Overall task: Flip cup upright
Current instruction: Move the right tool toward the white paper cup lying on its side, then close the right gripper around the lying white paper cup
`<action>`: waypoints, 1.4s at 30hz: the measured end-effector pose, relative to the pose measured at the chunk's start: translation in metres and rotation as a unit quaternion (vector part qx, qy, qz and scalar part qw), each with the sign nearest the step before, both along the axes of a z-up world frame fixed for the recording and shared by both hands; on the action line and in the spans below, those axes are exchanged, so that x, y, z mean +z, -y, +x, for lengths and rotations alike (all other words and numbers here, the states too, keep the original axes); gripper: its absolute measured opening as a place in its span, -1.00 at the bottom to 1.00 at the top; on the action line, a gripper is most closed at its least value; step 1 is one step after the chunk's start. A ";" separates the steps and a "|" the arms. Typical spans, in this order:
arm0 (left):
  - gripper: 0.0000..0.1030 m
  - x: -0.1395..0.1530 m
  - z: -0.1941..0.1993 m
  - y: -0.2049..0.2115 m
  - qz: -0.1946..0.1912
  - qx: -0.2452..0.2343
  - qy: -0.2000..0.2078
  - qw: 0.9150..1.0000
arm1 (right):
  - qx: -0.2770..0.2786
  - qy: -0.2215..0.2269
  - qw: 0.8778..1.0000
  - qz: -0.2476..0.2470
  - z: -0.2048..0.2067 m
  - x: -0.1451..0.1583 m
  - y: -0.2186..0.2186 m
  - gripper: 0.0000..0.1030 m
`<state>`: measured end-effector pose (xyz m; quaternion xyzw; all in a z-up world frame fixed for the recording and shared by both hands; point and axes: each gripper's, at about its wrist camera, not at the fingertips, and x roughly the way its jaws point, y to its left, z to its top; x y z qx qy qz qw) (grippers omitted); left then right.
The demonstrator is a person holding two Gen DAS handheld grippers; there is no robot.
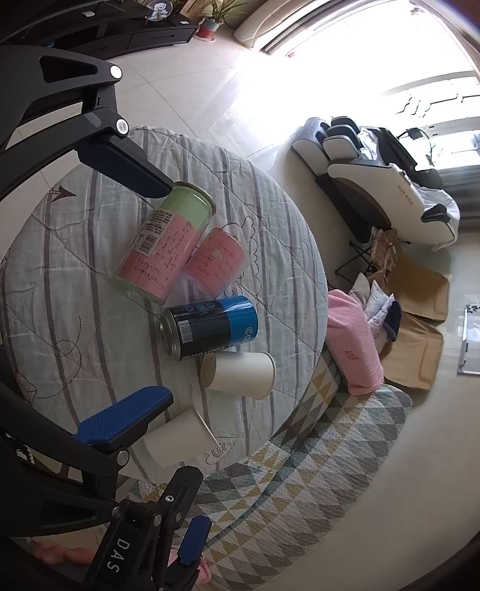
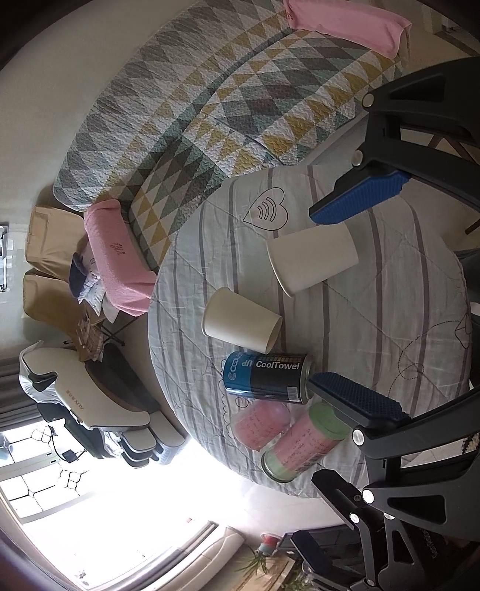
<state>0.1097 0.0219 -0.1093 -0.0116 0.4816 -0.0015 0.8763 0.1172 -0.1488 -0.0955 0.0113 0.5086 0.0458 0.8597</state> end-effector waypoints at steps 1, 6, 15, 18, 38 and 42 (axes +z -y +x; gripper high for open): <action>1.00 -0.001 0.002 -0.001 0.000 -0.001 -0.002 1.000 | -0.003 -0.001 1.000 0.003 0.003 0.000 0.001 0.63; 1.00 -0.007 0.015 -0.009 -0.002 0.001 -0.014 1.000 | -0.019 -0.017 0.999 0.020 0.021 -0.007 0.002 0.63; 1.00 -0.021 0.041 -0.026 -0.005 0.015 -0.050 0.999 | -0.039 -0.064 0.995 0.062 0.066 -0.034 -0.003 0.63; 1.00 -0.028 0.046 -0.032 -0.008 0.022 -0.059 0.998 | -0.041 -0.076 0.994 0.065 0.079 -0.046 -0.010 0.63; 1.00 -0.053 0.039 -0.057 -0.012 0.058 -0.089 0.994 | -0.082 -0.127 0.986 0.068 0.143 -0.123 -0.025 0.62; 1.00 -0.051 0.035 -0.058 -0.011 0.062 -0.086 0.994 | -0.077 -0.117 0.989 0.049 0.151 -0.126 -0.026 0.30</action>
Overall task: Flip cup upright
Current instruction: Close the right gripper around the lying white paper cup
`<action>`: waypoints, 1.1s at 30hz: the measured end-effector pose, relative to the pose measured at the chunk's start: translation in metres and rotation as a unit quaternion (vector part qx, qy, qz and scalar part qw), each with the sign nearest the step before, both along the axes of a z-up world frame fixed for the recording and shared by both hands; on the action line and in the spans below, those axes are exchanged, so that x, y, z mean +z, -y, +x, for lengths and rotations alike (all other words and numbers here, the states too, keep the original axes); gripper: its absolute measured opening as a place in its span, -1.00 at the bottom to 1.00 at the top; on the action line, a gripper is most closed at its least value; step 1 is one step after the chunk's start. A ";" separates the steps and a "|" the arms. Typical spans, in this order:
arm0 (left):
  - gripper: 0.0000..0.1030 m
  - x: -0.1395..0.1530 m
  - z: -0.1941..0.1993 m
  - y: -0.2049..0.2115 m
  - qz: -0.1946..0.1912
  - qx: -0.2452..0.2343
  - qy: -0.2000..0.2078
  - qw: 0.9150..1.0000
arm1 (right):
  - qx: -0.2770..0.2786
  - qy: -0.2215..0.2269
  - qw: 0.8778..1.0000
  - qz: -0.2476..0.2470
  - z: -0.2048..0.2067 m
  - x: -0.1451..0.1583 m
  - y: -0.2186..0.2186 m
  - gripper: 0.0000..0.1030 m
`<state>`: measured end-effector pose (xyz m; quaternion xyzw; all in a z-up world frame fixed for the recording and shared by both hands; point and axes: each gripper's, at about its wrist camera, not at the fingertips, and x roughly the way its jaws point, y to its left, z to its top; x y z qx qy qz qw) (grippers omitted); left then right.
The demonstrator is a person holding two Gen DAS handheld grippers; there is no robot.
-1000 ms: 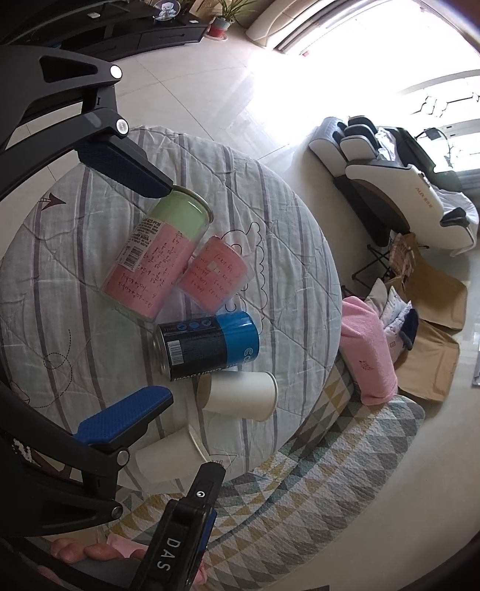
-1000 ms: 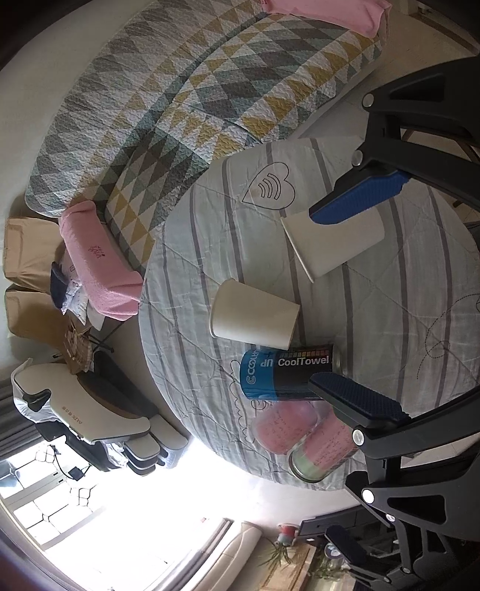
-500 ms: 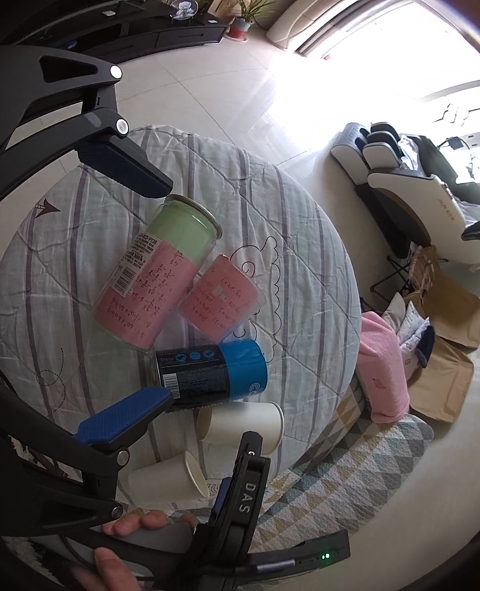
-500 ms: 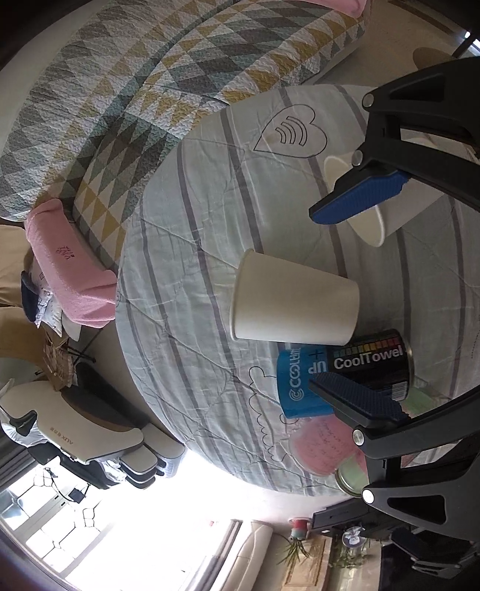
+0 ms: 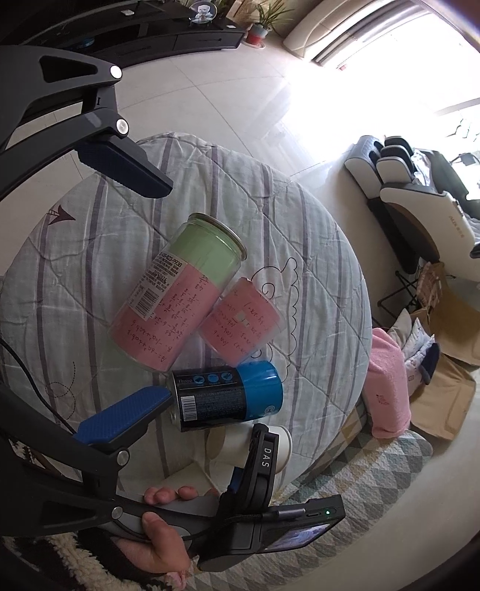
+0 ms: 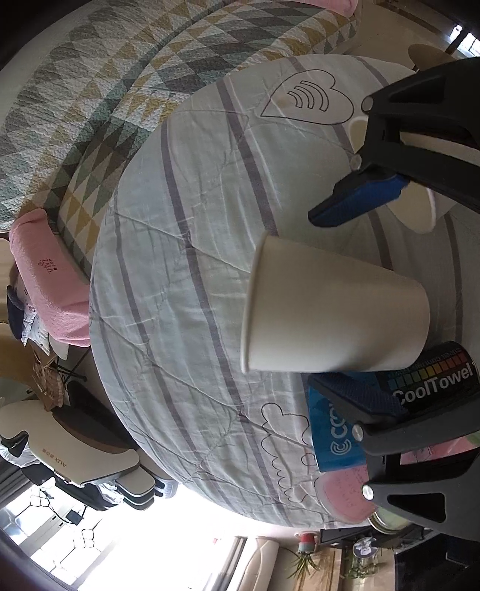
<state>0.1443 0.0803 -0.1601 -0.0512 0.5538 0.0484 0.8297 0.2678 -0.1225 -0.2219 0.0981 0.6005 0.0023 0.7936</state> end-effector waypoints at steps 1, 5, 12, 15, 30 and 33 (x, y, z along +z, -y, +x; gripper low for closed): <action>1.00 0.001 -0.001 0.001 0.001 0.000 0.001 1.000 | 0.007 0.003 1.000 -0.003 0.001 0.001 -0.002 0.31; 1.00 0.005 -0.004 0.003 0.000 -0.003 0.005 1.000 | 0.011 0.011 1.000 0.021 -0.001 0.008 0.000 0.29; 1.00 0.016 -0.011 0.009 0.002 -0.014 0.021 1.000 | 0.016 0.027 0.999 0.031 -0.008 0.021 -0.002 0.29; 1.00 0.019 -0.015 0.010 -0.001 -0.016 0.024 1.000 | 0.019 0.036 0.999 0.030 -0.014 0.031 -0.001 0.29; 1.00 0.037 -0.052 0.018 -0.020 -0.057 0.053 0.997 | 0.064 0.010 0.997 0.047 -0.114 0.066 -0.003 0.29; 1.00 0.032 -0.066 0.020 -0.025 -0.065 0.051 0.996 | 0.082 -0.017 0.995 0.045 -0.143 0.048 -0.012 0.29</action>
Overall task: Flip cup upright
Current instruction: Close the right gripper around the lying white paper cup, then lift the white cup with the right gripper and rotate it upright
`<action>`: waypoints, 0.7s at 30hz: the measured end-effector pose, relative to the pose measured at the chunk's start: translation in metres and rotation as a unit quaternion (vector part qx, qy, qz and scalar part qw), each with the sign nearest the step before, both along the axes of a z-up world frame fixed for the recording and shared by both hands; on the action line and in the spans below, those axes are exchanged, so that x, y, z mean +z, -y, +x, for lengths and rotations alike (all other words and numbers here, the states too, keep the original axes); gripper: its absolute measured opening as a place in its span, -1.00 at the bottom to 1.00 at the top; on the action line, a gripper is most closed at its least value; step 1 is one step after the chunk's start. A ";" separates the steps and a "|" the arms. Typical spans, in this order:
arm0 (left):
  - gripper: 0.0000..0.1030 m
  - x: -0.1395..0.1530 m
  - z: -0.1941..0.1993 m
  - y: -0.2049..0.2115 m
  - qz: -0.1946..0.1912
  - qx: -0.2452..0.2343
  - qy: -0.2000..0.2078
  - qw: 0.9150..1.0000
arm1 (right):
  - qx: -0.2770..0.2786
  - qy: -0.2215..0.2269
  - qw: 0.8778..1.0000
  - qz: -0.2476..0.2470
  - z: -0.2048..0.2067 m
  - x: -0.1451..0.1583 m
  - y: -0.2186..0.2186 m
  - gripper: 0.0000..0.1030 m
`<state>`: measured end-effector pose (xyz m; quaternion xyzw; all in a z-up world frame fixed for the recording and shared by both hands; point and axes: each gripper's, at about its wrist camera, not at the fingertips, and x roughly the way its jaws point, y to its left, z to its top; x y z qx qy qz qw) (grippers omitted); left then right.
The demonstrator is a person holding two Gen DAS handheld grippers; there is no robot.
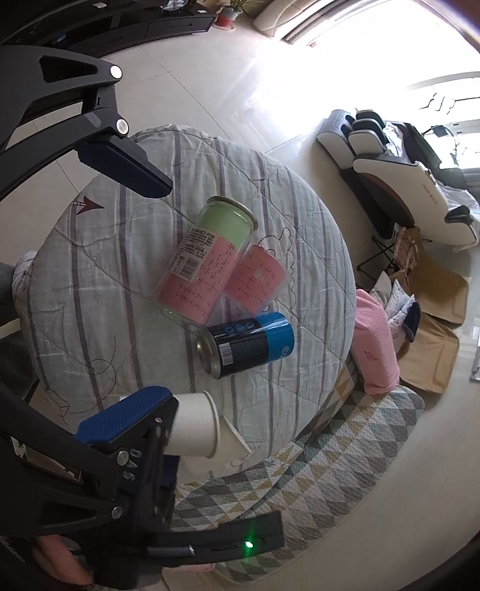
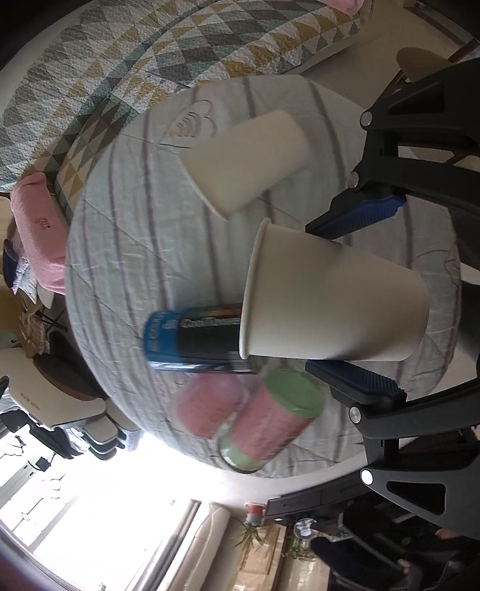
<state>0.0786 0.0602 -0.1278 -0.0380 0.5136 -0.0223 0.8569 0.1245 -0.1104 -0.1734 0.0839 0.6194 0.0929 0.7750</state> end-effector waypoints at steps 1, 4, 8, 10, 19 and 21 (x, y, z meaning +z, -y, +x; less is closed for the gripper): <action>1.00 -0.003 -0.005 0.000 -0.001 -0.004 -0.001 1.000 | 0.003 -0.009 1.000 0.000 -0.007 -0.007 -0.003 0.29; 1.00 -0.013 -0.017 0.002 -0.001 -0.008 -0.010 1.000 | 0.014 -0.020 1.000 -0.001 -0.021 -0.027 -0.011 0.29; 1.00 -0.024 -0.031 0.001 -0.002 -0.002 -0.023 1.000 | 0.029 -0.025 0.999 -0.008 -0.027 -0.050 -0.017 0.30; 1.00 -0.027 -0.035 0.001 0.001 0.000 -0.027 1.000 | 0.025 -0.037 0.999 -0.012 -0.026 -0.058 -0.017 0.32; 1.00 -0.021 -0.034 0.023 -0.005 -0.010 -0.024 1.000 | 0.015 -0.020 1.000 0.000 -0.032 -0.032 0.002 0.51; 1.00 -0.020 -0.032 0.034 -0.010 -0.020 -0.023 0.999 | 0.006 -0.017 1.000 0.008 -0.033 -0.020 0.014 0.51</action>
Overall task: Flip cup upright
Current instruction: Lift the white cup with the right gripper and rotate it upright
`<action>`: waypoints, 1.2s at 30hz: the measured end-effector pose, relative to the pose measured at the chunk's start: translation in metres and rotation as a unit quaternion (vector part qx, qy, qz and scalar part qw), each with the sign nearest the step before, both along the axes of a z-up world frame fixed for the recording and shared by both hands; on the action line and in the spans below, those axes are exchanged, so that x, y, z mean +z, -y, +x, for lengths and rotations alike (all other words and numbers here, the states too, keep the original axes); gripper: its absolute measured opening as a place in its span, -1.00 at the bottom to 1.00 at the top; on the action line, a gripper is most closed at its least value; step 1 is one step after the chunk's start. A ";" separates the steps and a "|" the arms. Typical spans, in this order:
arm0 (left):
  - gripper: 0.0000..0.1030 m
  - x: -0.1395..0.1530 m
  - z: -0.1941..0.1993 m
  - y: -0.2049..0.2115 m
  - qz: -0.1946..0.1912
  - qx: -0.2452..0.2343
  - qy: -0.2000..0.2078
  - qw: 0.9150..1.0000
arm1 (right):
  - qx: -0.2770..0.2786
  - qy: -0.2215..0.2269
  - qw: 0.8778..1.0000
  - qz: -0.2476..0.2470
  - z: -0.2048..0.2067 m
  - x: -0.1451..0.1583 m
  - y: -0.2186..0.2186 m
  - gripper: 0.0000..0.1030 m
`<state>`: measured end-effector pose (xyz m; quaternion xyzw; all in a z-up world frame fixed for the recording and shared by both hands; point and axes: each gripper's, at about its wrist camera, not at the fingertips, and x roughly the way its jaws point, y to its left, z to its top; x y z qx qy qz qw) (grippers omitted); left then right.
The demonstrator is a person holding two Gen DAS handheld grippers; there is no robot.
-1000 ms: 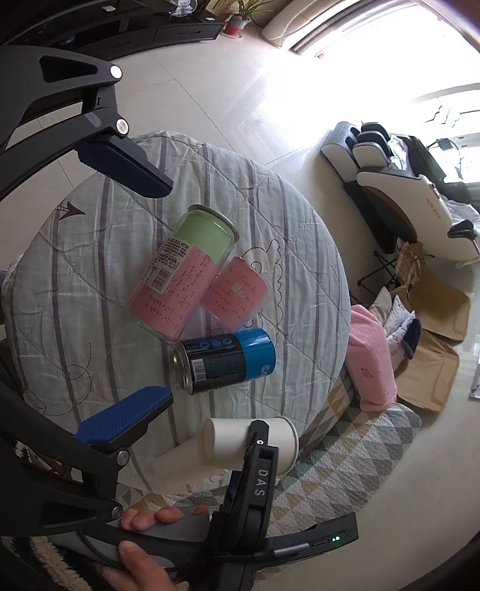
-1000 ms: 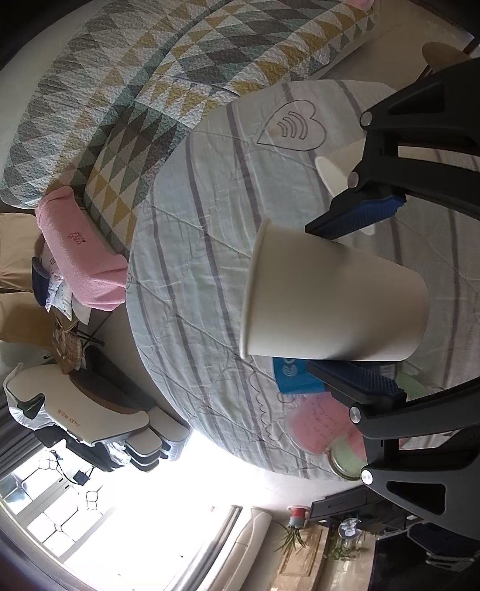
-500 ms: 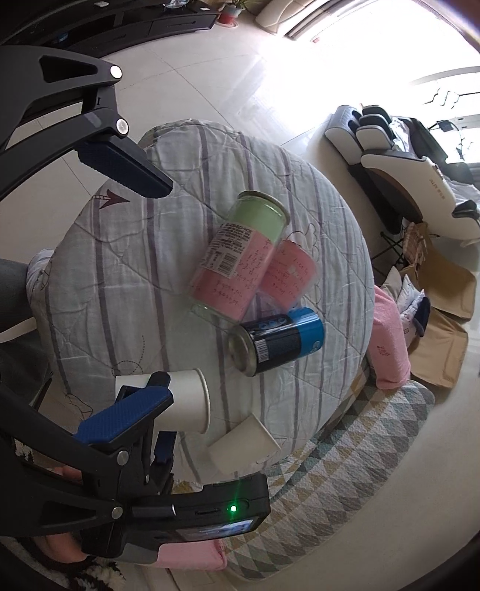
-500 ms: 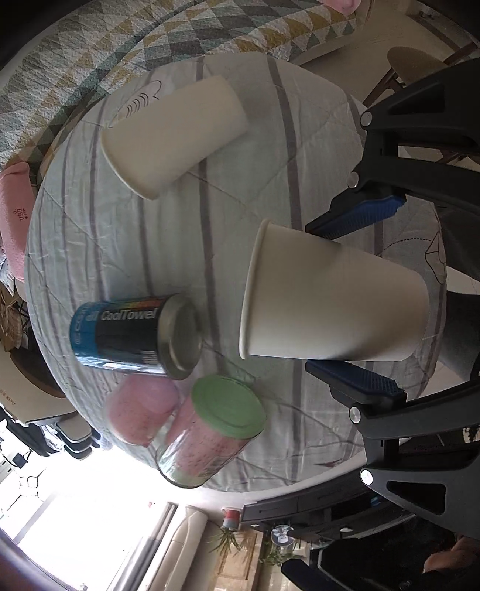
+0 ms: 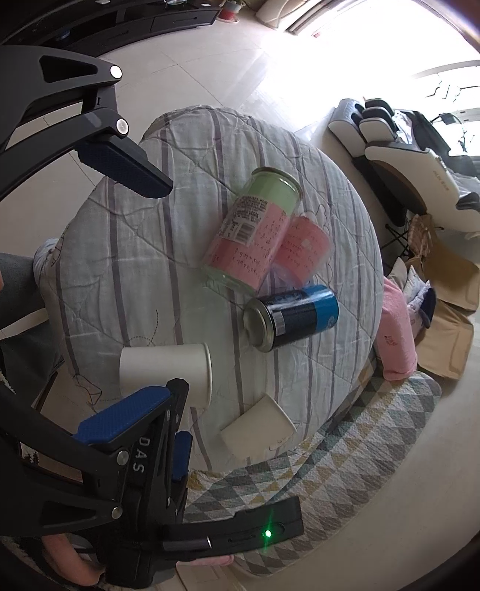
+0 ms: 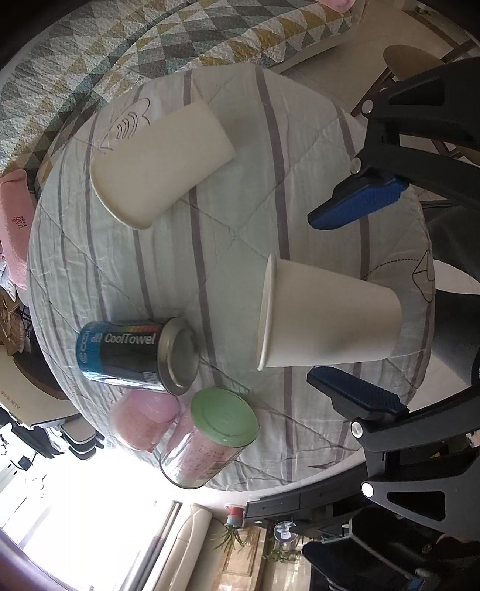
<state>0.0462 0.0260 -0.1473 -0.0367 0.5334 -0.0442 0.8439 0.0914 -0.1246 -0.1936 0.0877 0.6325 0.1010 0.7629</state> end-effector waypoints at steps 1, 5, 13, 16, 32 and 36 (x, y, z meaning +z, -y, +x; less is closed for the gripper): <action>1.00 0.000 0.001 0.006 -0.004 -0.005 -0.001 1.000 | -0.007 0.005 1.000 0.006 0.000 0.007 0.007 0.51; 1.00 -0.013 0.008 0.036 -0.023 -0.024 -0.027 0.999 | -0.042 0.034 0.998 -0.012 -0.012 0.034 0.045 0.52; 1.00 -0.042 0.013 0.092 -0.008 -0.042 -0.055 0.998 | -0.102 0.057 0.992 -0.042 -0.020 0.045 0.112 0.52; 0.99 -0.050 0.018 0.098 -0.014 -0.036 -0.064 0.997 | -0.111 0.051 0.992 -0.042 -0.021 0.041 0.129 0.52; 0.24 -0.100 0.031 0.100 -0.034 -0.015 -0.115 0.993 | -0.105 0.020 0.994 -0.037 -0.027 0.009 0.150 0.52; 0.23 -0.092 0.029 0.097 -0.043 -0.014 -0.092 0.995 | -0.107 0.018 0.993 -0.038 -0.029 0.008 0.151 0.52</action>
